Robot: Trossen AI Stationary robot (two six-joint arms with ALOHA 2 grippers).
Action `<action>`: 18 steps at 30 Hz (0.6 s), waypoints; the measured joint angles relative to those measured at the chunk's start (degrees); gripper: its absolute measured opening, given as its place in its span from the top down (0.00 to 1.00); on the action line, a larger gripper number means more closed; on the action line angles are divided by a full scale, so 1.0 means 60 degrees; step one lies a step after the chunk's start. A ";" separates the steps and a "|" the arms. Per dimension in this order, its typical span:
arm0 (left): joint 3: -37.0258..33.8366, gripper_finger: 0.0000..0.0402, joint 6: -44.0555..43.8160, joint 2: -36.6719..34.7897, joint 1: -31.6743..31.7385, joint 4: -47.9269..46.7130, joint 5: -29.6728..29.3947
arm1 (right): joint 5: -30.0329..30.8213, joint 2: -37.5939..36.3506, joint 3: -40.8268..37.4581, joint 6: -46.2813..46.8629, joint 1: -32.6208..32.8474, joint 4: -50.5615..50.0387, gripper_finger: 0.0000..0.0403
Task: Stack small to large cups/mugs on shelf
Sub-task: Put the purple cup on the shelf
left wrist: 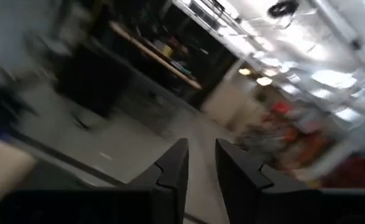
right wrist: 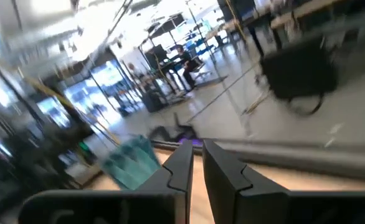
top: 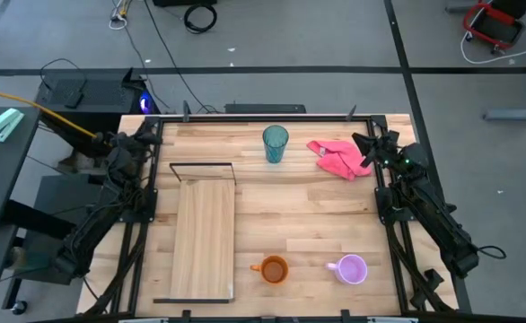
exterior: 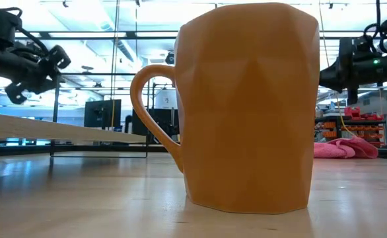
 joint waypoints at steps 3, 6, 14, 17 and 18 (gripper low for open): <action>0.0004 0.77 -0.0812 0.0003 -0.0004 0.0025 0.1677 | -0.0004 -0.0001 0.0000 0.2174 0.0001 0.0005 0.89; 0.0004 0.78 -0.1093 0.0003 -0.0004 0.0254 0.3541 | -0.0004 0.0000 0.0000 0.4165 0.0002 0.0015 0.89; 0.0017 0.79 -0.2064 0.0001 -0.0192 0.3281 0.6681 | -0.0192 0.0001 0.0351 0.5509 0.0003 0.0051 0.89; 0.0214 0.78 -0.2312 0.0003 -0.0294 0.4173 0.6964 | -0.0404 0.0005 0.0736 0.5473 0.0003 0.0023 0.89; 0.0363 0.78 -0.2390 0.0000 -0.0344 0.4255 0.7053 | -0.0468 0.0004 0.0905 0.5470 0.0003 0.0038 0.89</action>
